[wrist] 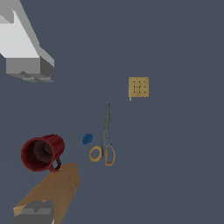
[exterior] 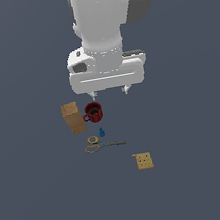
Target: Pick up a designated object from a clutter of objects.
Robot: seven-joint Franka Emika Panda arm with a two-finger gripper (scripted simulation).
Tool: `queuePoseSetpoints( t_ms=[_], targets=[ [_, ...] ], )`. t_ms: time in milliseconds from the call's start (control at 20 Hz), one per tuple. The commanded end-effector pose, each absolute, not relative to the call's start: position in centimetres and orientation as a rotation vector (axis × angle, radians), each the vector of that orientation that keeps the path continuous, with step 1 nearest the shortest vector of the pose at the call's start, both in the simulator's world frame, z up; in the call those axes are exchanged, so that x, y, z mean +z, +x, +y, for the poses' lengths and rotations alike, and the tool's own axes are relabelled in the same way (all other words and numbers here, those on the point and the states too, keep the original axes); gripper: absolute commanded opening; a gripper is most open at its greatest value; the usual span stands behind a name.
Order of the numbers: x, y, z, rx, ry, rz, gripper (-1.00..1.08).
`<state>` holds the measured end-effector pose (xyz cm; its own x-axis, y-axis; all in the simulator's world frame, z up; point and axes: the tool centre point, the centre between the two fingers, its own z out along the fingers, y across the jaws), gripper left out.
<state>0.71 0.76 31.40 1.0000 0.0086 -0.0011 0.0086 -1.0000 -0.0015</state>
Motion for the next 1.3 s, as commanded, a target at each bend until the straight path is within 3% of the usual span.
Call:
queuePoseSetpoints(
  t_ms=[0,500,1250],
  targets=[
    [31.4,0.7,0.8,0.002,-3.14,-0.013,1.0],
    [32.1,1.1,4.0,-0.025,-3.108,-0.056,1.0],
    [29.5,1.4,2.9,-0.018,-3.101,0.165,1.0]
  ],
)
